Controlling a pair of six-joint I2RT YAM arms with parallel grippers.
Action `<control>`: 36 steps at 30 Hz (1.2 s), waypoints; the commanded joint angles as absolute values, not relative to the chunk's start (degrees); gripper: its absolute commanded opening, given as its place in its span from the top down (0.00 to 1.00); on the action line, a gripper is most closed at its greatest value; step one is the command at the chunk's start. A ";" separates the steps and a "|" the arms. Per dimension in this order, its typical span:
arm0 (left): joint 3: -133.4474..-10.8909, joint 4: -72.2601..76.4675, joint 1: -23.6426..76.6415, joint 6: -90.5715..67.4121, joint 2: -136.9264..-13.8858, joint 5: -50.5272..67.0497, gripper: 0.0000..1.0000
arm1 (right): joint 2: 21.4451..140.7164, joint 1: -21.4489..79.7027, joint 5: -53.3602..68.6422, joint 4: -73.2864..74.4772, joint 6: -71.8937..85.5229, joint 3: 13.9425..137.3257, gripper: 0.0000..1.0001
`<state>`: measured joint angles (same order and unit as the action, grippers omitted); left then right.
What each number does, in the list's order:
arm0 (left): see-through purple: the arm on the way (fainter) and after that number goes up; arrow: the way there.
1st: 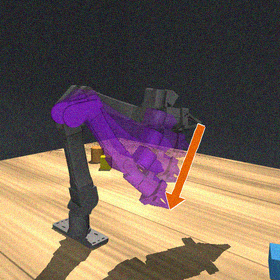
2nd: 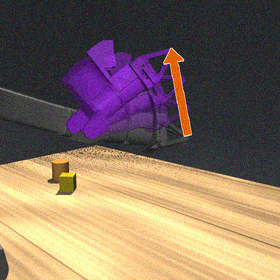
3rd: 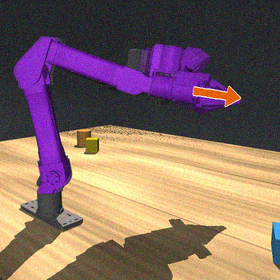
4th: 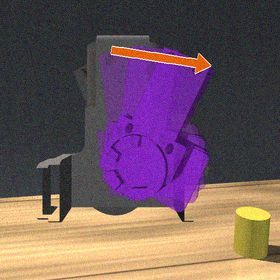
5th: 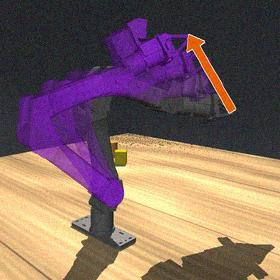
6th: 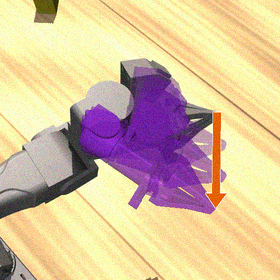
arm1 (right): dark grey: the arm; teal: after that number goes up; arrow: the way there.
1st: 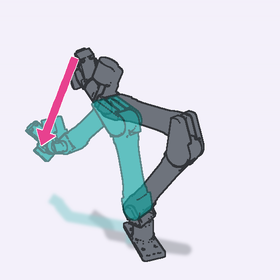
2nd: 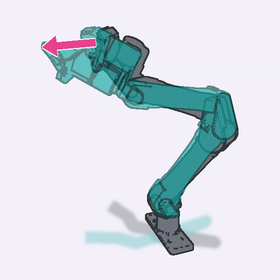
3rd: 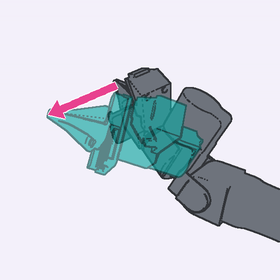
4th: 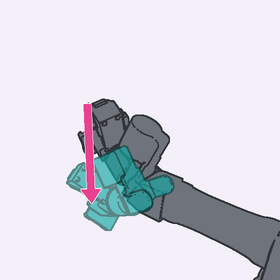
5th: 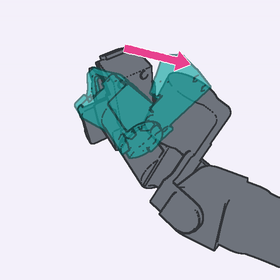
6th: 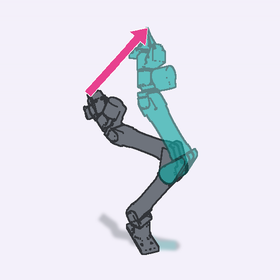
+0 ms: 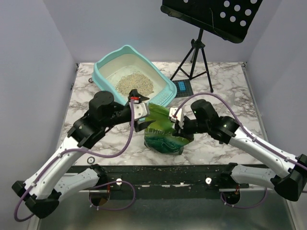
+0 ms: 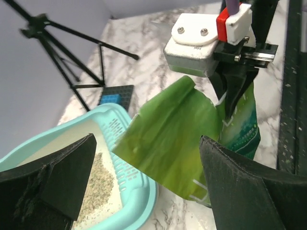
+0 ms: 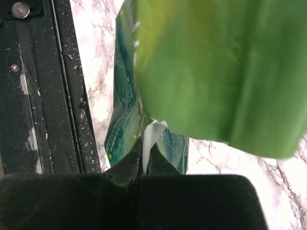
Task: Fill the litter box with clean litter
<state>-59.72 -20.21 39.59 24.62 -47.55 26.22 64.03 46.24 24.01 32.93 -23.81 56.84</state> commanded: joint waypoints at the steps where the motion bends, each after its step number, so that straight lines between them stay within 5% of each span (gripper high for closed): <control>1: -72.66 -34.52 39.37 31.37 -58.07 39.97 0.04 | 60.12 47.02 24.00 26.19 -22.76 53.62 1.00; 8: -80.33 -41.13 39.46 30.33 -68.72 50.62 0.03 | 57.22 47.02 22.77 24.43 -23.11 50.89 1.00; 26: -82.18 -45.88 39.64 32.43 -83.84 47.46 0.06 | 53.96 47.46 21.62 24.87 -22.85 50.01 0.99; 29: -80.86 -46.40 39.81 32.43 -84.81 47.64 0.21 | 54.67 47.55 21.10 25.05 -22.76 50.19 1.00; 30: -80.25 -46.32 39.90 32.52 -84.81 47.03 0.36 | 54.75 47.46 20.83 25.05 -22.76 50.19 1.00; 32: -78.23 -45.10 39.99 31.82 -83.85 44.75 0.85 | 54.76 47.46 19.78 25.05 -22.33 50.19 0.99; 33: -77.09 -44.04 40.16 31.38 -82.72 43.34 1.00 | 54.84 47.46 19.25 24.87 -22.15 50.19 1.00; 36: -74.71 -42.02 40.78 30.68 -78.33 38.96 1.00 | 55.02 47.46 16.10 23.91 -20.14 50.97 0.99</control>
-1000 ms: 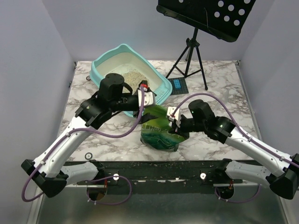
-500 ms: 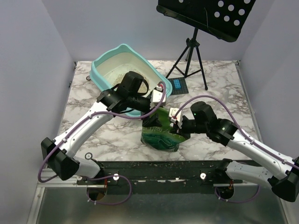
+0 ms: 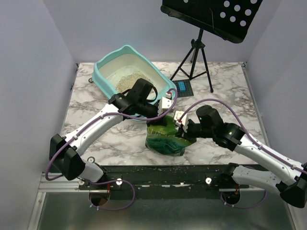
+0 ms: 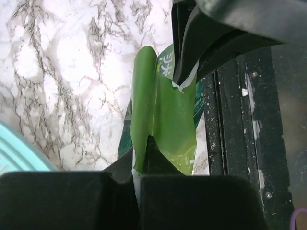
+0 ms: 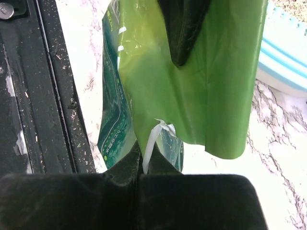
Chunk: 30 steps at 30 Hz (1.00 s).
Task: Fill the litter box with clean litter
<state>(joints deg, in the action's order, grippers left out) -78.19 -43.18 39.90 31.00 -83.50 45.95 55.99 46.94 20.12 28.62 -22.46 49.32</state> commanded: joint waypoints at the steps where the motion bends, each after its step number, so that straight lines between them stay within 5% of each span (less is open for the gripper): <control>1: -74.19 -40.88 40.87 29.89 -76.74 37.46 1.00 | 54.93 47.46 14.34 23.30 -19.08 51.32 0.99; 5: -65.42 -29.74 41.92 28.83 -64.46 28.41 1.00 | 54.06 47.46 10.82 23.20 -17.05 53.61 0.52; 6: -61.04 -25.27 41.92 29.26 -60.68 26.39 1.00 | 54.05 47.46 10.20 23.81 -16.79 54.92 0.47; 9: -54.59 -16.02 41.84 32.16 -53.89 20.94 1.00 | 54.93 47.46 7.66 28.02 -18.01 59.66 0.41; 16: -59.15 -20.75 40.96 41.74 -53.79 19.07 1.00 | 56.34 47.46 6.59 31.38 -21.79 67.49 0.38; 20: -58.45 -20.47 40.96 44.90 -51.60 21.00 1.00 | 58.88 47.46 10.80 34.09 -23.99 71.01 0.44; 23: -55.56 -19.43 41.31 43.95 -47.13 24.33 1.00 | 60.55 47.37 10.38 35.24 -24.61 72.07 0.71; 30: -46.59 -14.15 41.92 37.19 -36.22 27.77 1.00 | 63.28 47.37 17.30 39.28 -26.45 72.68 0.99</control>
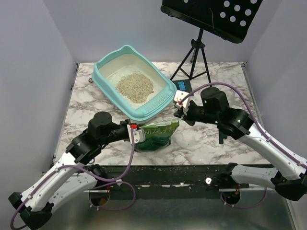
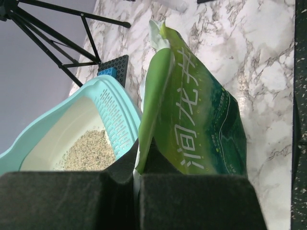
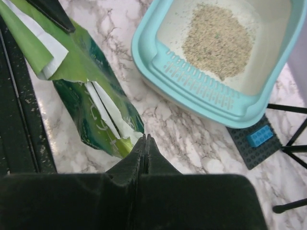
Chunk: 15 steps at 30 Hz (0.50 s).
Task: Fill the litter box with clean litter
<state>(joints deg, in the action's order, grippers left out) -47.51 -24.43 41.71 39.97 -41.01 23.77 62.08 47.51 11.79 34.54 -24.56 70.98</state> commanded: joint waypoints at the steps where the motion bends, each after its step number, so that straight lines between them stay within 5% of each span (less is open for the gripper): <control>1: -46.06 -14.32 42.10 36.48 -36.12 27.86 1.00 | 64.06 47.29 18.36 39.64 -26.80 73.03 0.99; 15: -39.73 -9.32 42.98 31.82 -34.54 28.04 1.00 | 74.00 47.37 30.06 48.52 -30.50 80.07 0.99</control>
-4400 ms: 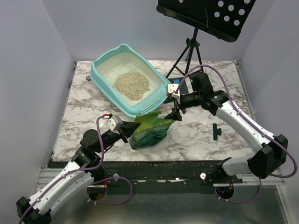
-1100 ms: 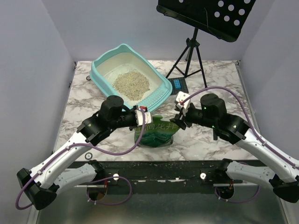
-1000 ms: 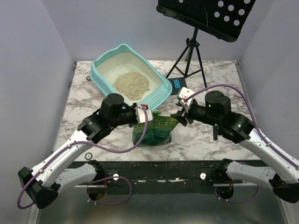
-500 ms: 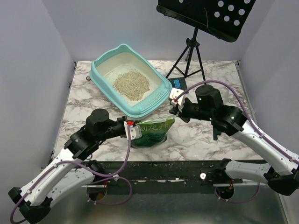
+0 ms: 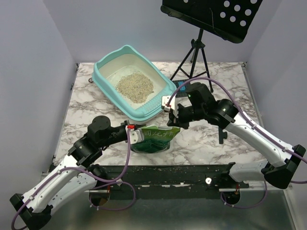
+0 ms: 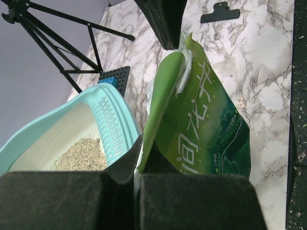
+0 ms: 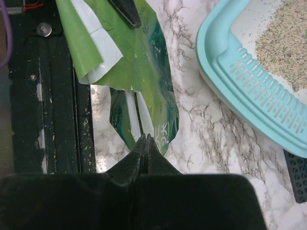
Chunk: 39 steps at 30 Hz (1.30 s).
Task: Fill the litter box with clean litter
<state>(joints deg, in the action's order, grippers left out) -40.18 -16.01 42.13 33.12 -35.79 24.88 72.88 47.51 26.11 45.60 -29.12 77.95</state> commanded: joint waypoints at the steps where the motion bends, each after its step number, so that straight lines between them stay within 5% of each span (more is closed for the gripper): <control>1: -39.55 -9.23 43.15 31.73 -34.45 27.78 1.00 | 74.35 47.37 30.32 48.52 -30.59 80.16 0.99; 39: -40.43 -11.52 44.38 32.08 -33.22 27.07 1.00 | 82.44 47.46 32.43 41.13 -30.41 76.55 0.99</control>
